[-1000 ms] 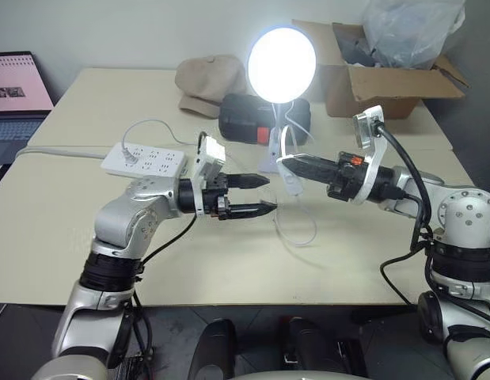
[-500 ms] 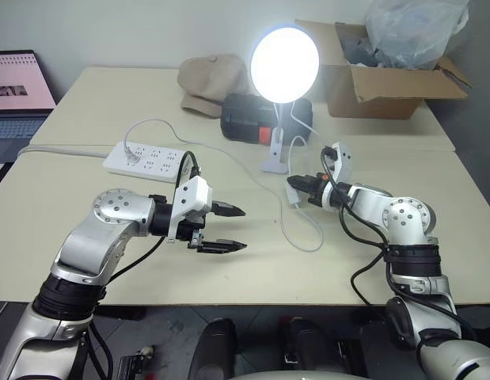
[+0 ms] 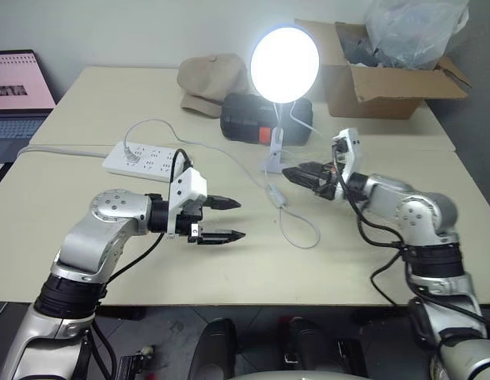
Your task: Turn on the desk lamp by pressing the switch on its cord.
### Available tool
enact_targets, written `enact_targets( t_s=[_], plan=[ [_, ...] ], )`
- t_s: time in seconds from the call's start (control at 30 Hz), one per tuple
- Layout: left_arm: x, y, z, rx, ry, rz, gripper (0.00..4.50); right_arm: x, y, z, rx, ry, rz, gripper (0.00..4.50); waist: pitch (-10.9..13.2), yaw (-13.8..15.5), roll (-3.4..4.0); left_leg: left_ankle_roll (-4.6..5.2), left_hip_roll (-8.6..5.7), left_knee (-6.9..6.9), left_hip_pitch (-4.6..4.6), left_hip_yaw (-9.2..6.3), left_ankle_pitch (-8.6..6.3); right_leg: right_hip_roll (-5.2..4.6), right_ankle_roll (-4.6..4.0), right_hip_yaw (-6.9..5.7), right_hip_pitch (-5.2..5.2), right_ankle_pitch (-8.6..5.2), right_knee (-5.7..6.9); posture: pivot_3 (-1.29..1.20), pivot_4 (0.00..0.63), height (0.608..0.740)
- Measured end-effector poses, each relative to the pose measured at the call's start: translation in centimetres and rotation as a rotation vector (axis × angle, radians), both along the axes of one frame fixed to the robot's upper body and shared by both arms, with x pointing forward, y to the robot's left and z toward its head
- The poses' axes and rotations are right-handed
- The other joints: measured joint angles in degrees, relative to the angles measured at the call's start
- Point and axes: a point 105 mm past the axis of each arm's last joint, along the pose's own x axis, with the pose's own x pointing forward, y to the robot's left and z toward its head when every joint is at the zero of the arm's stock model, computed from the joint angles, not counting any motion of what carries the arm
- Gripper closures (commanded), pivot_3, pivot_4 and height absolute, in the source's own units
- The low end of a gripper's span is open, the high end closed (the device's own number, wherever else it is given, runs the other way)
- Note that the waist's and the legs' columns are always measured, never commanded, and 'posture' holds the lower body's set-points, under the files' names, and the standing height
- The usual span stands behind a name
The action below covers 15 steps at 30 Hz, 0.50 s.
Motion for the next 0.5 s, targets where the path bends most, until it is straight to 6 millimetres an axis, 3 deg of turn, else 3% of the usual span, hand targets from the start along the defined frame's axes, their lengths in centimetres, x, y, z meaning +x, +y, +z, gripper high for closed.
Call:
enact_targets(
  t_s=[0.17, 0.3, 0.5],
  plan=[
    [0.0, 1.9, 0.2, 0.042, 0.023, 0.068, 1.05, -3.9, -2.9, 0.7, -0.238, -0.116, 0.191, 0.03, 0.01, 0.38, 0.0, -0.01, 0.01, -0.02, 0.01, 0.0, -0.01, 0.0, -0.03, -0.02, -0.01, -0.02, -0.05, 0.0, 0.15, 0.74],
    [-0.4, 2.3, 0.6, 0.049, 0.014, 0.061, 1.05, -6.2, -3.8, 1.0, -0.334, -0.154, 0.308, 0.03, 0.02, 0.41, 0.0, -0.01, 0.02, -0.01, 0.03, -0.04, 0.0, 0.0, -0.04, -0.06, 0.0, -0.03, -0.02, 0.0, 0.15, 0.74],
    [-0.8, 3.0, 1.1, 0.017, 0.043, 0.078, 1.05, -7.1, -5.7, 1.6, -0.384, -0.188, 0.296, 0.03, 0.02, 0.58, -0.01, -0.01, 0.0, 0.03, 0.03, -0.05, 0.0, -0.05, -0.04, -0.06, 0.03, -0.02, -0.02, 0.0, 0.15, 0.74]
  ],
)
